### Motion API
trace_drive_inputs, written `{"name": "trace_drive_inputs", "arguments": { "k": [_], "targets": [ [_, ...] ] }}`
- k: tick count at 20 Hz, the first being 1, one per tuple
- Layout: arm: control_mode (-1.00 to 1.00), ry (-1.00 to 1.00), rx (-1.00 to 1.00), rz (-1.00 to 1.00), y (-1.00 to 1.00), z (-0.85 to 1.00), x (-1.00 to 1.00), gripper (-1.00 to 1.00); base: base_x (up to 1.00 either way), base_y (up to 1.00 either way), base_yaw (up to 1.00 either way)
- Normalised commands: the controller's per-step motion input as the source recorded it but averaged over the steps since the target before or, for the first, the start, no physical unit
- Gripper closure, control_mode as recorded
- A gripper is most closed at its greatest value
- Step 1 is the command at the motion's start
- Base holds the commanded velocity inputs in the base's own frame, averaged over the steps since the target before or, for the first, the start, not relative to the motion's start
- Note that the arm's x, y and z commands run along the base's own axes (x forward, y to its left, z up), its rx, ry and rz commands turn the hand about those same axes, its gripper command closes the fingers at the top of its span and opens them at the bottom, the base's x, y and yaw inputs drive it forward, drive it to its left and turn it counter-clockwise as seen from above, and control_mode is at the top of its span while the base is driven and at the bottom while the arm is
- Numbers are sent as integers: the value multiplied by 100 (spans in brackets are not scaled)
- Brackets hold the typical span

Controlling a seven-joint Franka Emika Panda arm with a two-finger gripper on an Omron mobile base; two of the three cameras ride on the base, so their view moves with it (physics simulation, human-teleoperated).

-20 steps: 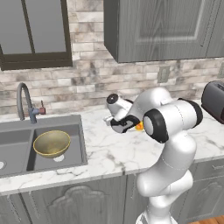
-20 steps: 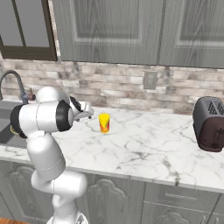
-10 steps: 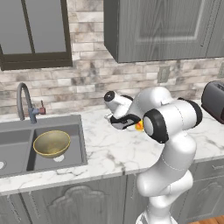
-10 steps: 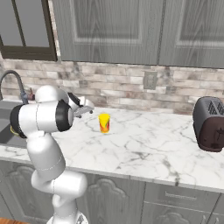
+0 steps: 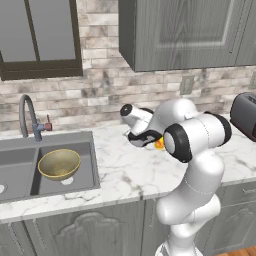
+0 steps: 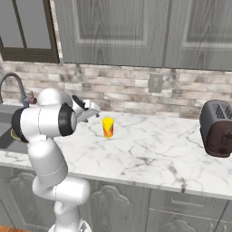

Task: Place the cup in the left basin and the bowl in the right basin of the sink.

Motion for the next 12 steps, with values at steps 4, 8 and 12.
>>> {"name": "trace_drive_inputs", "arguments": {
  "k": [4,8,12],
  "targets": [
    [-100,0,0,0,-39,4,1,-100,0,0,0],
    [-100,1,0,0,-31,0,5,-100,0,0,0],
    [-100,2,1,5,-17,0,20,-100,0,0,0]
  ]
}}
